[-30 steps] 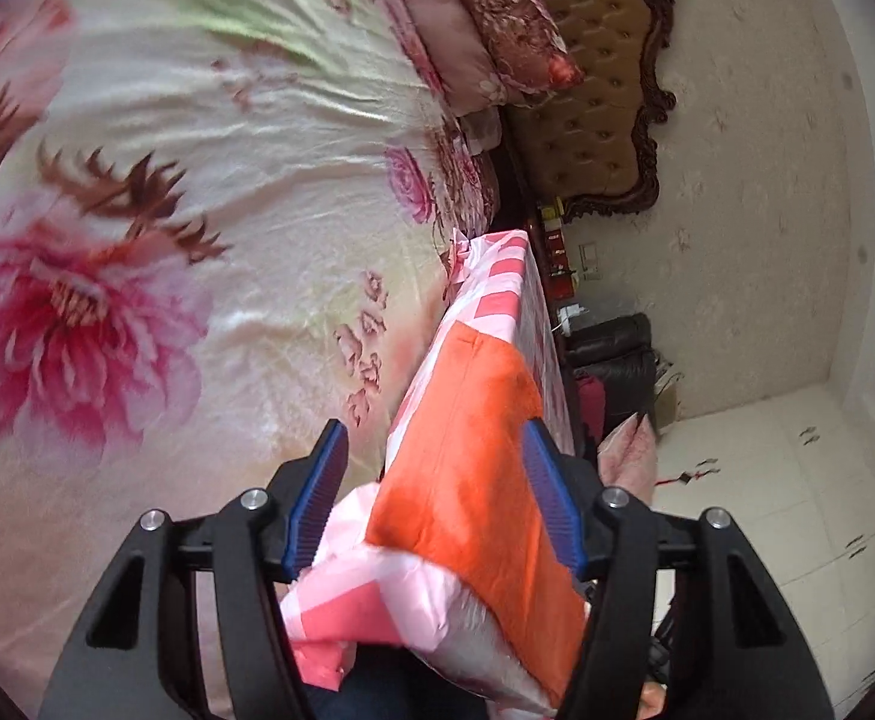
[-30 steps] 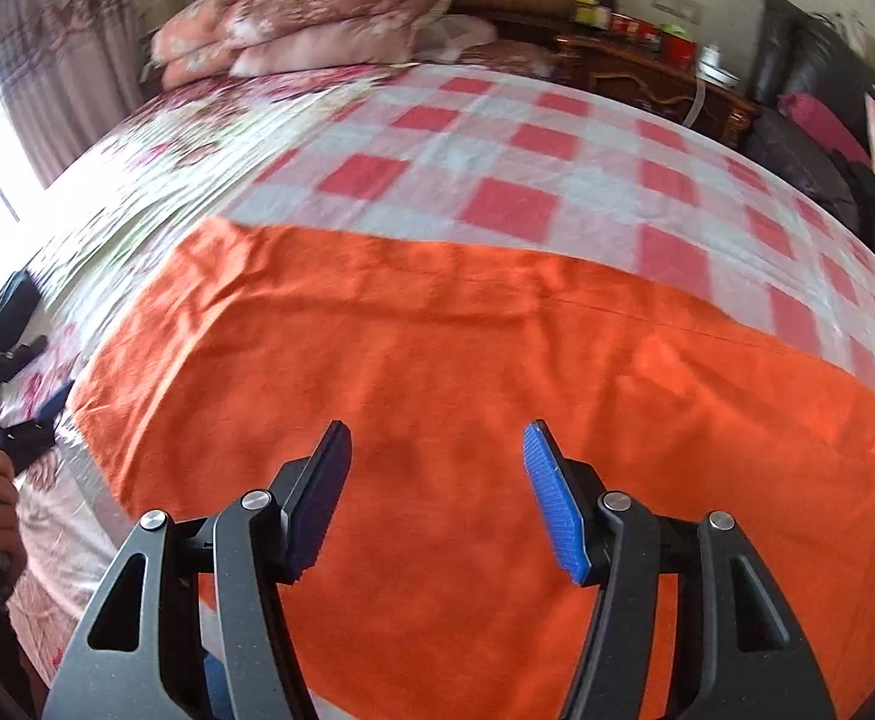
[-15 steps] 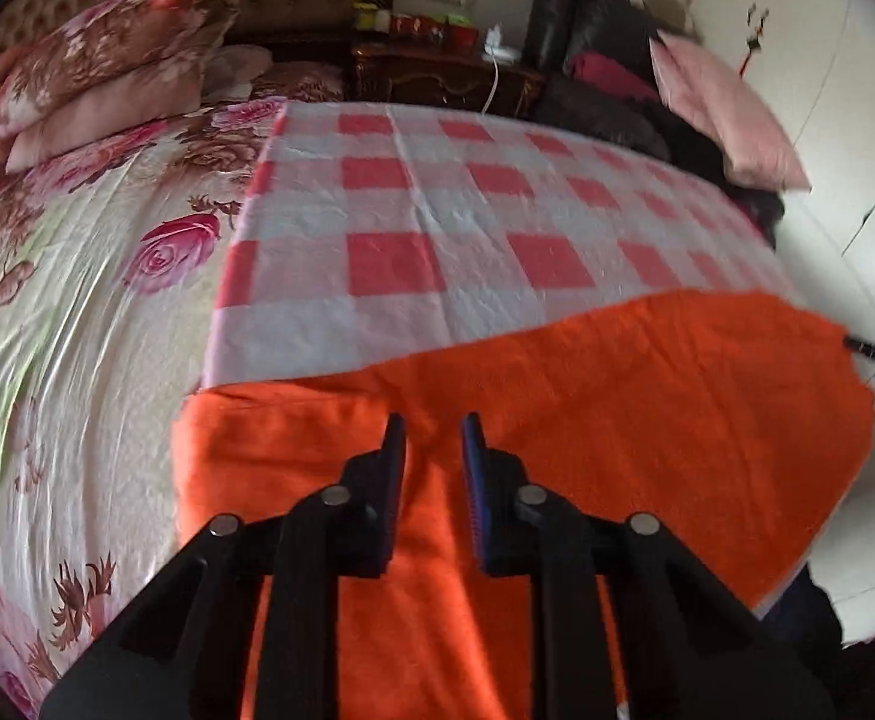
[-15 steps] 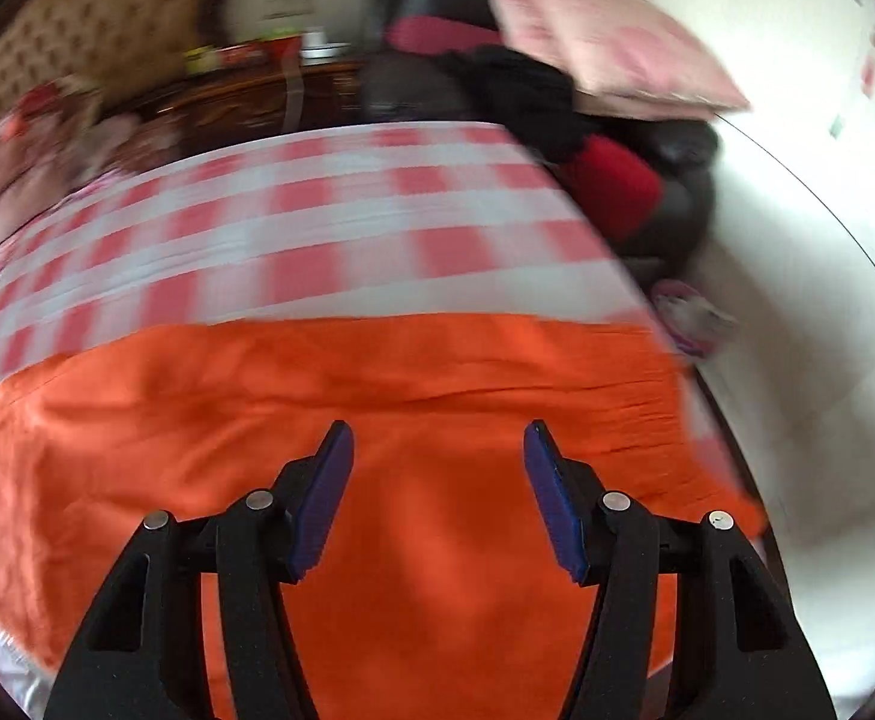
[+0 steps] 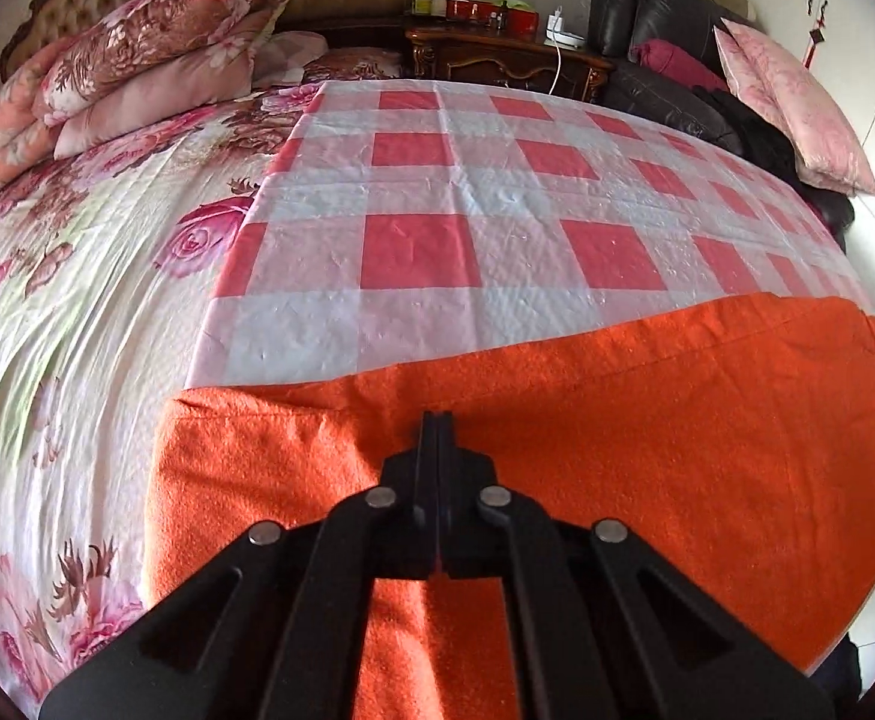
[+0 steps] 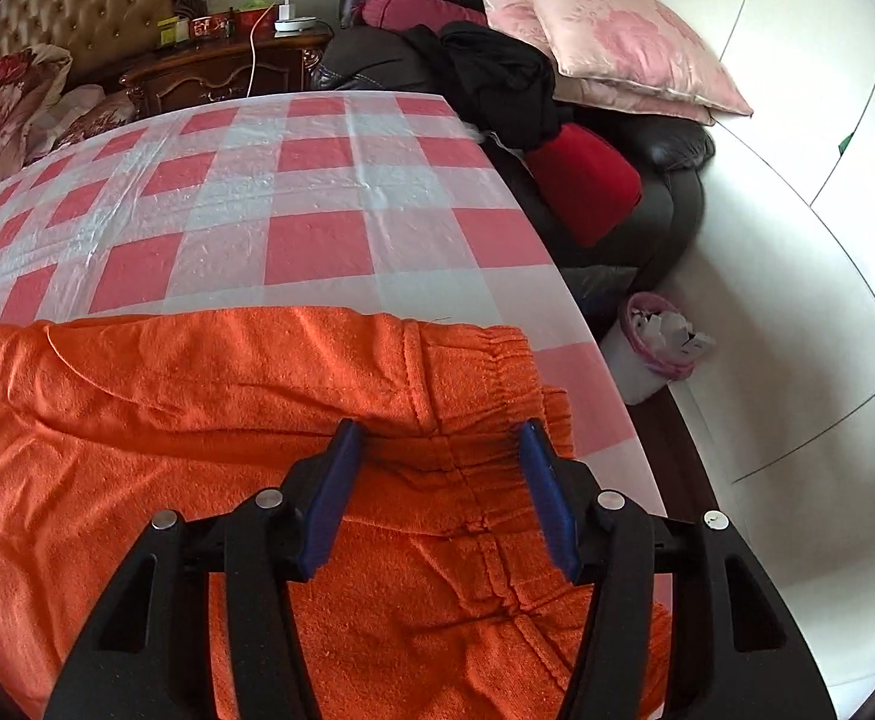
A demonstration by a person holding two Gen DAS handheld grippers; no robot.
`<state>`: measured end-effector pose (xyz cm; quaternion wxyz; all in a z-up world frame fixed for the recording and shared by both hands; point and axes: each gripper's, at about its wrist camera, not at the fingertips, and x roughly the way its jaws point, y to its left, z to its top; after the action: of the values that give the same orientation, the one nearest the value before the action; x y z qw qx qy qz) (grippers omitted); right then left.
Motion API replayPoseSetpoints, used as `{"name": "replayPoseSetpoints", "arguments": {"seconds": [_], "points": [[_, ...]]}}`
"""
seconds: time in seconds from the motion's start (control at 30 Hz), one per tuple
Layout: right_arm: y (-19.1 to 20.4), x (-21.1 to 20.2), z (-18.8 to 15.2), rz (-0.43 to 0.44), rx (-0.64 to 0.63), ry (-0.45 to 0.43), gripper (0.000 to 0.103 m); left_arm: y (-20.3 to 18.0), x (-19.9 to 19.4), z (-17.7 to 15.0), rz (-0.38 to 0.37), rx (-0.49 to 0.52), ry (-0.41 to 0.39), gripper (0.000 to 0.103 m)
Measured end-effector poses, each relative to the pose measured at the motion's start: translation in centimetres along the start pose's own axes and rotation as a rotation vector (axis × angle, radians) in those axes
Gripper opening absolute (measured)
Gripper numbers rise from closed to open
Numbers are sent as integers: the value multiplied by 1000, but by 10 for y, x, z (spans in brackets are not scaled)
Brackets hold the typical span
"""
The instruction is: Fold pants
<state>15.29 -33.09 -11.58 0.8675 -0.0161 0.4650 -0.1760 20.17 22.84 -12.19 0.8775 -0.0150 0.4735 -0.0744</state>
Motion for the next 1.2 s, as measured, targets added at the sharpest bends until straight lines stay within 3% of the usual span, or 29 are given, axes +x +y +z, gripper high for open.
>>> {"name": "replayPoseSetpoints", "arguments": {"seconds": [0.1,0.17,0.2,0.23,0.27,0.33,0.43,0.53,0.63,0.73,0.9,0.97,1.0,1.07,1.2], "points": [[-1,-3,-4,0,3,-1,55,4,-12,-3,-23,-27,-10,5],[-3,-9,-5,4,12,-9,54,30,-42,-11,-86,-155,-105,29],[-5,-18,-5,15,25,-27,54,52,-58,-19,-93,-252,-157,36],[-5,-25,-5,26,30,-43,54,80,-77,-35,-79,-373,-217,52],[-2,-38,-5,49,23,-73,55,106,-90,-53,-77,-480,-256,56],[13,-61,-5,85,-20,-112,57,162,-100,-100,-145,-695,-252,57],[68,-87,-10,264,-102,-94,57,213,-93,-170,-223,-899,-198,57],[150,-110,-22,422,-227,-70,57,234,-75,-229,-490,-1079,-214,64],[242,-131,-39,605,-320,-12,57,238,-51,-263,-677,-1207,-244,63],[315,-153,-58,676,-441,18,56,231,-29,-269,-818,-1241,-234,63],[383,-176,-76,628,-527,25,56,210,-5,-251,-962,-1216,-207,61],[397,-176,-77,597,-526,25,56,205,2,-242,-1001,-1202,-201,51],[403,-174,-77,585,-520,35,56,203,3,-238,-1005,-1194,-203,46],[405,-168,-79,573,-518,48,56,205,-1,-235,-965,-1185,-226,27],[406,-157,-87,494,-529,71,56,213,-22,-229,-932,-1135,-288,13]]}}
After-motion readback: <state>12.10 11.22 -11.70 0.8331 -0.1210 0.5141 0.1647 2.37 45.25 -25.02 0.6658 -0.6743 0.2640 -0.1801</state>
